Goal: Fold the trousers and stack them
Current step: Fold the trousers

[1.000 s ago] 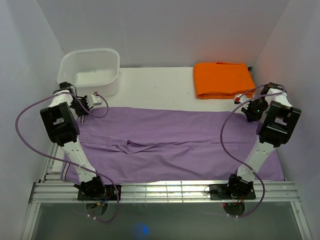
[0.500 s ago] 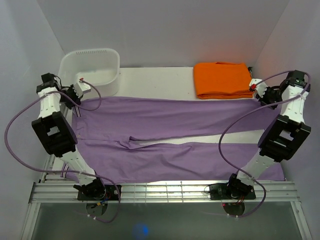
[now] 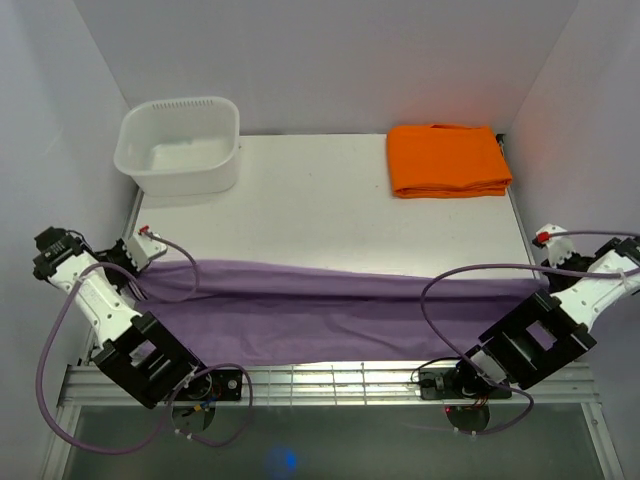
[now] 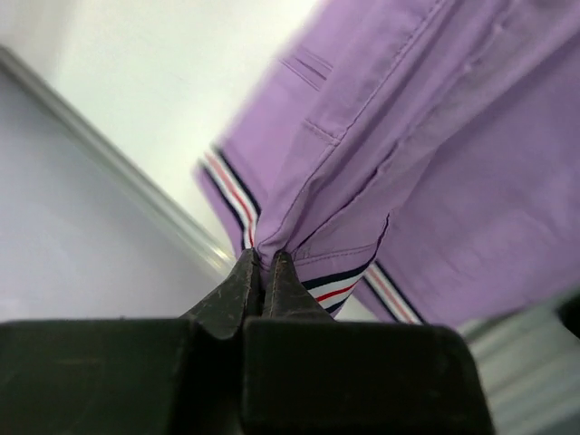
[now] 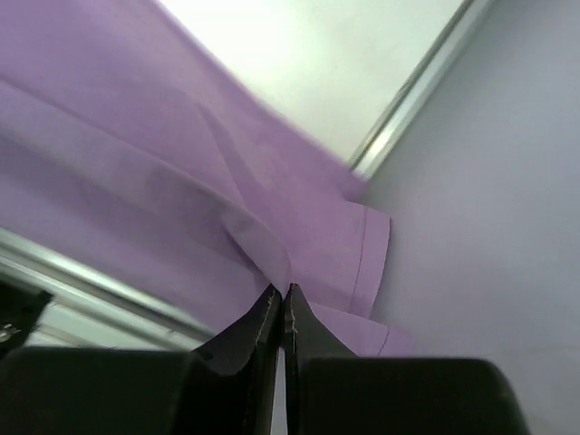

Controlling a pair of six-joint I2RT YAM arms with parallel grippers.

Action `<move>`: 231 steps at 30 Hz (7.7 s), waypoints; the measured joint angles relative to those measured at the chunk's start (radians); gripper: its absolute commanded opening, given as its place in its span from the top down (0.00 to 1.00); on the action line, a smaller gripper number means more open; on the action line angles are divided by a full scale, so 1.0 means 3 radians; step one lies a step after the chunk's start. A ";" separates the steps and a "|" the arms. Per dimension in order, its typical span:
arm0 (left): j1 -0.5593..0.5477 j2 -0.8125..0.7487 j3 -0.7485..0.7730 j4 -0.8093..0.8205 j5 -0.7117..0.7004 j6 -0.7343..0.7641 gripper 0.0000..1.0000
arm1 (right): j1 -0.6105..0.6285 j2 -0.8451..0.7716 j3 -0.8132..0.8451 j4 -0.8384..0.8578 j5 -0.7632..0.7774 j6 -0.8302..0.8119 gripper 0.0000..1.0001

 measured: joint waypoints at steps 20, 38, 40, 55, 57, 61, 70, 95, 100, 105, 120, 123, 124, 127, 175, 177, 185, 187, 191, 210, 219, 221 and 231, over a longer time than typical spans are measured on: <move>-0.0141 0.2097 -0.0169 -0.0005 -0.1019 -0.1691 1.00 | 0.0642 0.0745 -0.1059 0.0640 0.0816 -0.0587 0.92; -0.0519 0.2717 0.1354 0.0328 -0.0759 -0.2593 1.00 | 0.1231 0.1176 -0.0286 0.0610 0.0676 -0.0343 0.92; -0.0518 0.2687 0.1423 0.0329 -0.0683 -0.2533 1.00 | 0.1199 0.1137 -0.0186 0.0492 0.0605 -0.0374 0.92; -0.0064 0.1676 0.0861 0.0532 -0.0337 -0.1513 1.00 | 0.1020 0.0384 -0.0776 0.0370 0.0440 -0.0940 0.92; -0.0056 0.1727 0.0665 0.0650 -0.0430 -0.1439 1.00 | 0.1010 0.0384 -0.1011 0.0506 0.0528 -0.0973 0.92; -0.0045 0.1887 0.0304 0.0889 -0.0643 -0.1284 0.89 | 0.0998 0.0389 -0.1255 0.0736 0.0666 -0.1010 0.81; 0.0334 0.1704 0.0449 0.0444 -0.0515 -0.0641 0.38 | 0.0867 0.0364 -0.0787 0.0685 0.0736 -0.1049 0.09; -0.0671 0.1125 0.0177 -0.0226 -0.0028 -0.0765 0.34 | 0.3304 0.0169 -0.0336 0.0099 -0.0278 0.0777 0.23; -0.0947 0.1124 0.0005 -0.0233 -0.0020 -0.0867 0.34 | 0.3978 0.0167 -0.0547 0.0467 -0.0322 0.1236 0.27; -0.1125 0.1123 -0.0231 -0.0228 -0.0055 -0.0909 0.33 | 0.4412 0.0229 -0.0785 0.0725 -0.0207 0.1512 0.30; -0.1410 0.1074 -0.0448 0.0043 -0.0193 -0.1043 0.34 | 0.4566 0.0632 -0.0902 0.1072 0.0066 0.1681 0.58; -0.1414 0.1071 -0.0501 0.0065 -0.0235 -0.1035 0.35 | 0.4582 0.0600 -0.0982 0.1057 0.0065 0.1671 0.62; -0.1415 0.1067 -0.0529 0.0071 -0.0254 -0.1029 0.36 | 0.4587 0.0573 -0.1022 0.1047 0.0064 0.1668 0.64; -0.1417 0.1052 -0.0587 0.0079 -0.0304 -0.1021 0.39 | 0.4603 0.0492 -0.1138 0.0989 0.0064 0.1643 0.73; -0.1452 0.0329 -0.1194 0.0303 -0.0790 -0.0510 1.00 | 0.4650 -0.0183 -0.1569 0.1242 0.0365 0.1798 0.92; -0.1453 0.0296 -0.1153 0.0239 -0.0795 -0.0500 1.00 | 0.4649 -0.0238 -0.1568 0.1231 0.0364 0.1798 0.92; -0.1455 0.0174 -0.1179 0.0168 -0.0834 -0.0474 1.00 | 0.4662 -0.0622 -0.1712 0.1214 0.0361 0.1775 0.92; -0.1453 0.0197 -0.1362 0.0282 -0.0868 -0.0482 1.00 | 0.4663 -0.0598 -0.1862 0.1264 0.0362 0.1774 0.92; -0.1455 0.0429 -0.1700 0.0496 -0.0961 -0.0543 1.00 | 0.4668 -0.0432 -0.2084 0.1359 0.0366 0.1775 0.92; -0.1231 0.0792 -0.1431 0.0470 -0.1100 -0.0975 0.98 | 0.2570 -0.0825 -0.0881 0.0445 0.0345 0.1534 0.32; -0.1061 0.1179 -0.1091 0.0390 -0.1200 -0.1116 0.69 | 0.1226 -0.0090 -0.0675 0.0062 0.0463 0.0364 0.48; -0.1061 0.1200 -0.1049 0.0388 -0.1190 -0.1113 0.67 | 0.1130 -0.0118 -0.0841 0.0107 0.0594 0.0032 0.47; -0.1054 0.1191 -0.1033 0.0402 -0.1189 -0.1099 0.66 | 0.1111 0.0334 -0.0926 0.0364 0.0779 -0.0645 0.46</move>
